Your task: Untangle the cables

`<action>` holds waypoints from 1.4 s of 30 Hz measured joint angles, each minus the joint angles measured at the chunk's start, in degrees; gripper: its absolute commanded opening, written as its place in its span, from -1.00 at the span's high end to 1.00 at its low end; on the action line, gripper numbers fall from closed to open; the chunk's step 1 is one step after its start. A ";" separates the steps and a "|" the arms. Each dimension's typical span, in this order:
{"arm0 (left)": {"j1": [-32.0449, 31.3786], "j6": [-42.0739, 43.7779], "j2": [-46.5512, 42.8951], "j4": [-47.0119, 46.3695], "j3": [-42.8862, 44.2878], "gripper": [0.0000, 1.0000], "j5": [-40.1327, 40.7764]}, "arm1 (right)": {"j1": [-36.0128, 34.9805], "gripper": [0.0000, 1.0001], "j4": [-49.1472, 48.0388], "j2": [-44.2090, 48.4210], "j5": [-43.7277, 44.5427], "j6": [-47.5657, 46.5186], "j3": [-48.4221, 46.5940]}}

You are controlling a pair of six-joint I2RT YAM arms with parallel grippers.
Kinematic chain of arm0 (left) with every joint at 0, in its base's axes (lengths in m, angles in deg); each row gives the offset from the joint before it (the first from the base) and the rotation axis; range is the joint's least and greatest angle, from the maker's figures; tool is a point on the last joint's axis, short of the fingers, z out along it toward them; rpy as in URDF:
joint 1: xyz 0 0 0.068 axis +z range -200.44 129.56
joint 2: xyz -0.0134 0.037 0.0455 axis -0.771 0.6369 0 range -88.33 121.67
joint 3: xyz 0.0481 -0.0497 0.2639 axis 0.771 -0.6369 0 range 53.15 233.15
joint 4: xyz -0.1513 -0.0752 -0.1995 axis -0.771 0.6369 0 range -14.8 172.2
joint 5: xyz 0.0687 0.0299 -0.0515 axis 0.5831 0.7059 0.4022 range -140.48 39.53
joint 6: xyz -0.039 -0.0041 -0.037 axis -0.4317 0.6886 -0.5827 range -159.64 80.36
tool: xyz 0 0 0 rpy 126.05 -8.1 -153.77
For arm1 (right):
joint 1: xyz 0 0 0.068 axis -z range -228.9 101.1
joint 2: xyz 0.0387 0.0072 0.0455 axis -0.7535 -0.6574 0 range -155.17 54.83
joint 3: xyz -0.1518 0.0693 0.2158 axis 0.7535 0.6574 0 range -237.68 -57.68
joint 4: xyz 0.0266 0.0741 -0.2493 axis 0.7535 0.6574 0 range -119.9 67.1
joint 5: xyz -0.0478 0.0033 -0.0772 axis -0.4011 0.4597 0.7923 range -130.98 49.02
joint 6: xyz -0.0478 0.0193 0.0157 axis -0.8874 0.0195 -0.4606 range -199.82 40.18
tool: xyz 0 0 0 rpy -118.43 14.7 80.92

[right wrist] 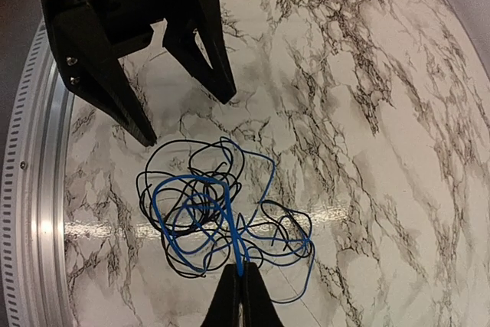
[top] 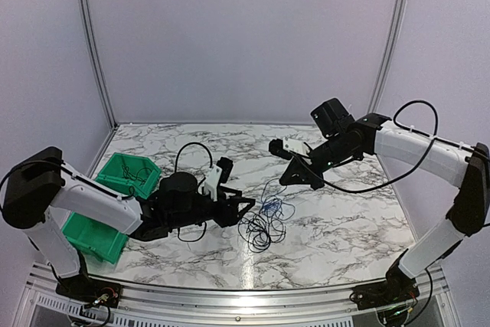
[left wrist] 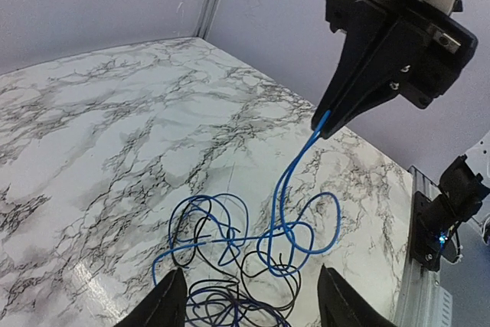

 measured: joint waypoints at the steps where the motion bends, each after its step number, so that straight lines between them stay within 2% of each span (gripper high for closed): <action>1: -0.15 0.81 -0.17 -1.11 -0.44 -0.24 -0.87 | 0.00 1.00 0.24 0.02 -0.17 0.00 0.00; 8: -0.20 4.17 1.92 -6.21 2.86 -0.18 -6.03 | 0.00 1.00 1.79 0.07 -1.22 0.28 -0.09; 12: -0.20 4.13 5.31 -6.82 6.91 -0.02 -7.48 | 0.00 1.00 2.23 0.20 -2.01 0.39 -0.17; 14: -0.20 3.93 7.17 -6.97 8.85 0.17 -7.54 | 0.00 1.00 2.47 0.48 -2.36 0.39 -0.17; 19: -0.17 3.82 10.01 -6.91 11.45 0.81 -8.37 | 0.00 1.00 2.49 1.49 -3.15 0.37 -0.17; 21: -0.17 3.58 10.51 -6.93 11.58 0.95 -9.01 | 0.00 1.00 2.40 1.95 -3.30 0.37 -0.15; 22: -0.17 3.45 10.71 -6.91 11.58 0.98 -9.35 | 0.00 0.90 2.27 2.16 -3.34 0.37 -0.09; 26: -0.17 2.99 10.71 -6.91 11.45 1.00 -9.88 | 0.02 0.09 -0.09 2.62 -3.26 0.98 1.20; 29: -0.17 2.75 9.33 -6.82 9.94 1.00 -9.51 | 0.02 -0.67 -4.37 3.15 -2.71 1.79 5.11; 31: -0.17 2.56 7.63 -6.80 8.35 1.00 -8.37 | 0.02 -0.95 -7.45 3.34 -2.16 1.95 8.94; 36: -0.17 0.72 3.08 -6.97 3.74 1.00 -3.04 | -0.04 -0.97 -13.46 3.26 -1.22 2.10 14.58; 42: -0.17 -1.99 2.47 -7.06 -0.07 1.00 1.77 | -1.11 -0.97 -20.59 -1.97 -1.29 2.12 14.60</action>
